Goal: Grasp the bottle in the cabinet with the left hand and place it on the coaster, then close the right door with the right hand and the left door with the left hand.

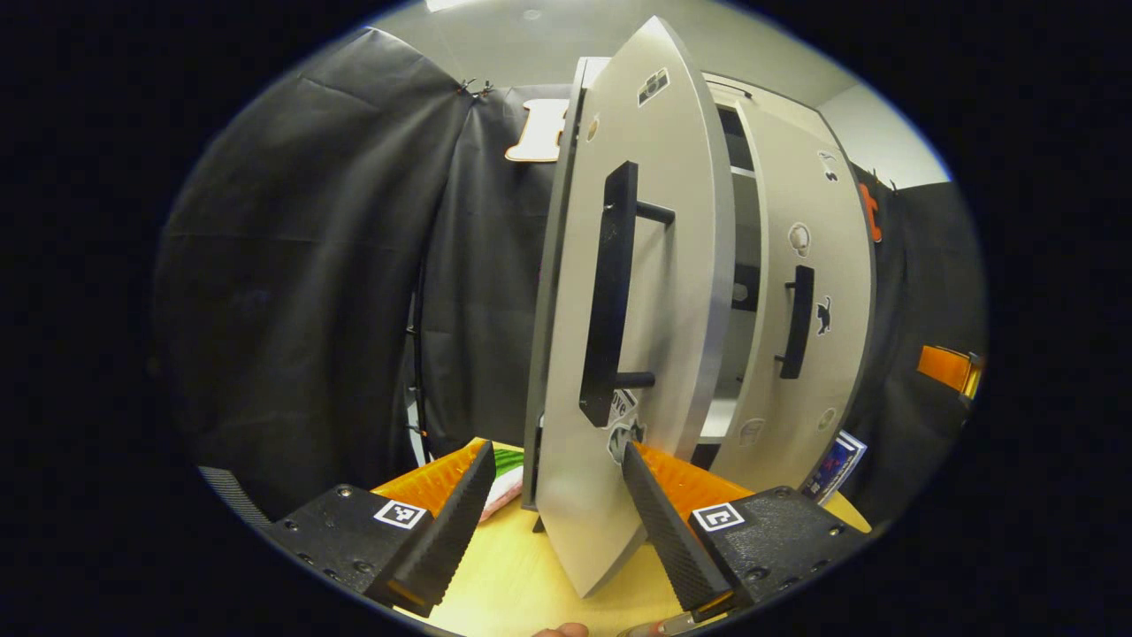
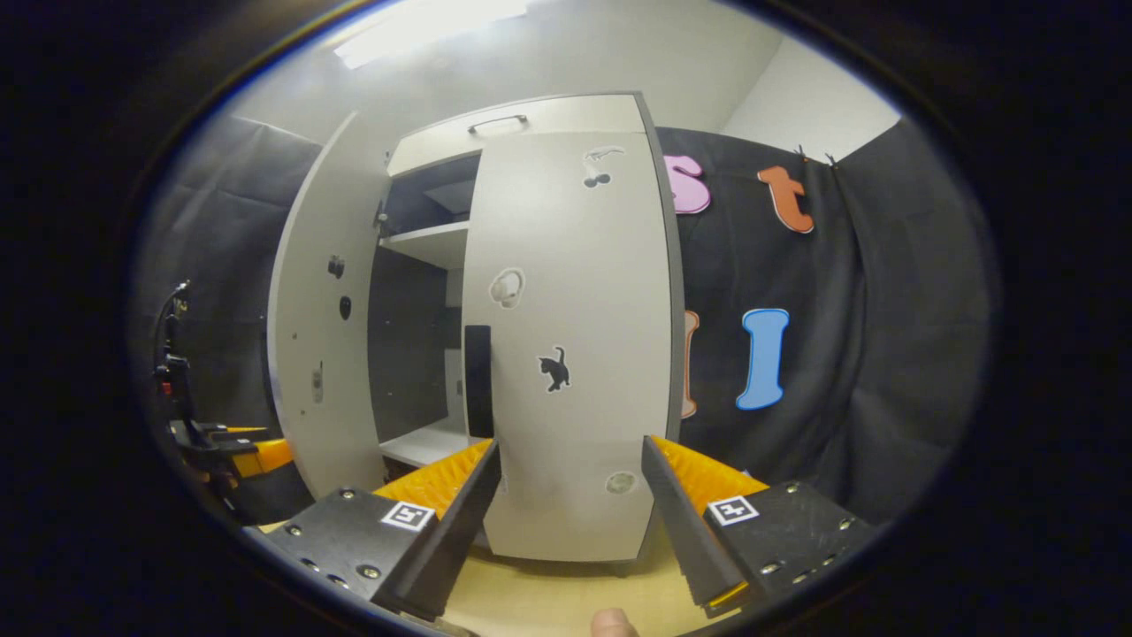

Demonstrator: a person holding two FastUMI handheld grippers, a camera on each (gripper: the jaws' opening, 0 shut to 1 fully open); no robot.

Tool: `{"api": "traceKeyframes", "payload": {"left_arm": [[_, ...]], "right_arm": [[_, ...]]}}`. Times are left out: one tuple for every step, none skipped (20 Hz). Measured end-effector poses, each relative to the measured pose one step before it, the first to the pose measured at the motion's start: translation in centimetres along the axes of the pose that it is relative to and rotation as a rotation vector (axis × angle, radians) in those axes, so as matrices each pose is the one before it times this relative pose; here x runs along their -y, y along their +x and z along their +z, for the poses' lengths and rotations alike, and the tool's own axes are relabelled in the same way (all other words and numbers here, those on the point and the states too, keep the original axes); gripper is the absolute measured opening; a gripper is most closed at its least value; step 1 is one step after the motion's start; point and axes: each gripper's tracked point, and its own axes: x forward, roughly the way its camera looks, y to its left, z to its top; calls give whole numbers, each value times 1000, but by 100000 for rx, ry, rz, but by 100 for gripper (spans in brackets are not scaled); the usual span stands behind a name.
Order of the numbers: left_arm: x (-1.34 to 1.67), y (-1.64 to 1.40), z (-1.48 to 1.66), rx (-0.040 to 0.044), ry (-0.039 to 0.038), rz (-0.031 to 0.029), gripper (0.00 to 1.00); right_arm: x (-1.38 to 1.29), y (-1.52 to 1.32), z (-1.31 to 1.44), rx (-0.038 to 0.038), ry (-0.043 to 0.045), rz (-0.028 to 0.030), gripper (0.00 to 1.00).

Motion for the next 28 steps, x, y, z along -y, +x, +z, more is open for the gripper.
{"api": "traceKeyframes", "payload": {"left_arm": [[654, 229, -52, -519, -198, -1866, 94], [771, 273, -77, -539, -63, -2054, 94], [830, 207, -31, -283, -54, -2022, 94], [795, 226, 50, -125, -163, -1874, 94], [381, 103, -71, -249, -215, -1821, 94], [892, 98, -169, -304, -158, -1911, 94], [848, 192, -172, -306, 95, -1491, 94], [588, 189, 36, -20, 328, -1271, 94], [497, 93, -18, -70, 380, -1119, 94], [458, 99, 8, -155, 386, -922, 94], [417, 183, 36, -71, 370, -843, 94], [293, 99, 25, -15, 255, -529, 94], [278, 137, -34, -82, 123, -374, 94], [216, 117, 13, 32, -23, -300, 94], [212, 8, -18, -1, -105, -178, 94], [156, 15, 4, -161, -71, -75, 94], [129, 2, 47, -81, -31, 6, 94], [109, 20, 101, -59, 0, 54, 94], [119, 54, 68, 142, 69, 9, 94], [75, -72, 100, 223, 103, 61, 94], [58, 80, 102, 223, 127, 162, 94], [63, 62, 160, 147, 85, 131, 94], [87, 25, 3, 114, -52, 108, 94], [169, -11, 174, -41, -122, -59, 94], [200, -14, 55, -121, -64, -69, 94], [257, -8, 267, 91, 203, -185, 94], [243, 5, 234, 200, 235, 12, 94], [259, -20, 400, 19, 286, 243, 94]], "right_arm": [[194, -170, 9, -141, 56, -594, 96], [259, -158, -7, -43, -45, -650, 96], [303, -156, 20, 94, -118, -757, 96], [382, -138, 39, 91, -98, -915, 93], [294, -135, -49, 62, 90, -775, 96], [353, -152, -106, -7, 153, -783, 93], [308, -171, 27, -48, 175, -693, 93], [229, -162, -50, -84, 130, -664, 93], [203, -66, -38, -97, -8, -615, 93], [274, -69, -23, -50, -84, -655, 96], [283, -56, 24, -87, 5, -557, 96], [280, -82, -190, -89, 103, -429, 96], [196, -40, -67, 41, 153, -344, 96], [196, -36, -15, -63, 91, -332, 96], [170, -14, -31, -167, 31, -233, 96], [161, -30, -134, -11, 40, -202, 96], [127, -21, -7, -54, 49, -89, 96], [70, 61, -56, -14, 18, -11, 97], [45, 62, 74, 84, -23, 26, 97], [142, 47, 8, 101, -30, 69, 97], [64, 57, 1, 146, -28, 129, 97], [10, 28, -88, 17, -33, 143, 97], [40, 36, 23, 48, -49, 188, 97], [126, -9, 70, 106, -167, 13, 97], [102, 78, 119, 189, -85, -12, 97], [12, -5, 59, 363, 113, 10, 97], [169, 3, 135, 339, 220, -10, 97], [188, 17, 86, 273, 166, -159, 96]]}}
